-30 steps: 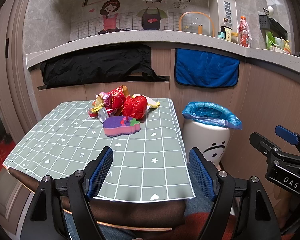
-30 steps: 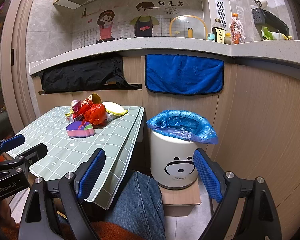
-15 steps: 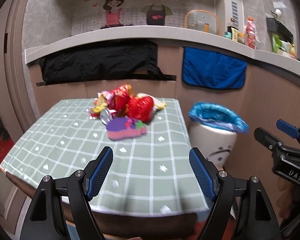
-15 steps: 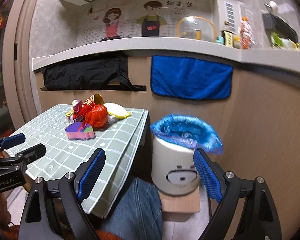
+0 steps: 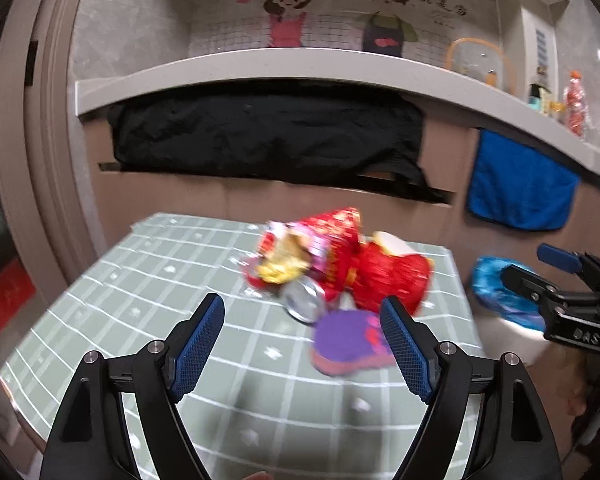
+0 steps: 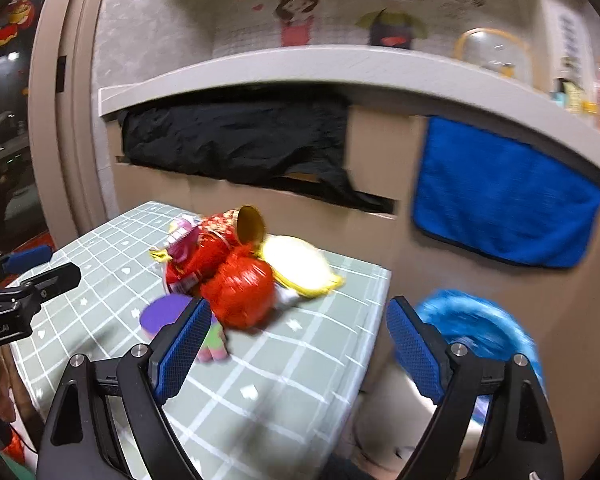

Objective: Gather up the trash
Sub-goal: 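Grasp the red plastic bag with the right tool while the left tool grasps a pink snack wrapper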

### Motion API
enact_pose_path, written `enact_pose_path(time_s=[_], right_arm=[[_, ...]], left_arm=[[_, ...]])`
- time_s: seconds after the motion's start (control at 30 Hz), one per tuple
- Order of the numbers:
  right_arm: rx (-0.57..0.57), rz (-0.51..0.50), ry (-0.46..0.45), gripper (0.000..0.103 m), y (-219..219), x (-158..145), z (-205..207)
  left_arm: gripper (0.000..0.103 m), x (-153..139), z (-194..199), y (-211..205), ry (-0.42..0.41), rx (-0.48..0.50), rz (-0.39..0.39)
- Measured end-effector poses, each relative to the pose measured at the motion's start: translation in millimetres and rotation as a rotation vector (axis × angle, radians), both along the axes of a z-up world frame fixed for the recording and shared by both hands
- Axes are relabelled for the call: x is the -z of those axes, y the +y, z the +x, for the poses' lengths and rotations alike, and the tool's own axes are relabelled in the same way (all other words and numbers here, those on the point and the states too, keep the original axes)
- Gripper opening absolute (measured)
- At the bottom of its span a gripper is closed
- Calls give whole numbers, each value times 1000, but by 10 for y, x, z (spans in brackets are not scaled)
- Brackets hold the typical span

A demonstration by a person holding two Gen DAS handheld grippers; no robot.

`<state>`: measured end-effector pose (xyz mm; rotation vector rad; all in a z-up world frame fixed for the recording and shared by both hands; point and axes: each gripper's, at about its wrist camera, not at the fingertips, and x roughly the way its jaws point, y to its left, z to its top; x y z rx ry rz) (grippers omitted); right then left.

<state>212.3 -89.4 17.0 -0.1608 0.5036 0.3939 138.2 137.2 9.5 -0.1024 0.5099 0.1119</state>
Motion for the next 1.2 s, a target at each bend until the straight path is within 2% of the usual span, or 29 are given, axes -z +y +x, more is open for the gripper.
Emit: enact_pose_path(time_s=[0.17, 0.3, 0.43, 0.53, 0.57, 0.63, 0.7, 0.87, 1.07, 1.13, 1.2], right_arm=[[-57, -26, 74, 85, 409, 198, 532], [-75, -40, 133, 82, 637, 395, 797], [-66, -51, 204, 81, 753, 610, 1060], [-78, -45, 262, 67, 766, 701, 1164], [-101, -27, 279, 50, 764, 695, 1164], [-154, 13, 301, 37, 752, 630, 1143], [-174, 29, 273, 37, 725, 493, 1078], [-172, 75, 205, 36, 510, 132, 939], [-131, 98, 187, 37, 184, -6, 830], [-116, 94, 196, 37, 119, 23, 818], [-106, 98, 207, 37, 82, 41, 821]], left_arm=[[80, 66, 181, 228, 21, -36, -33], [80, 164, 340, 264, 54, -63, 27], [80, 238, 465, 344, 83, -39, -15], [80, 271, 549, 366, 103, -39, -21], [80, 276, 568, 370, 104, -38, -29], [80, 279, 620, 358, 108, -38, -29], [79, 261, 664, 333, 102, -35, -29], [73, 197, 850, 290, 98, -1, -88], [72, 132, 1261, 194, 102, 36, -152], [72, 154, 1436, 134, 116, 27, -139], [68, 228, 1612, 52, 149, 12, -82]])
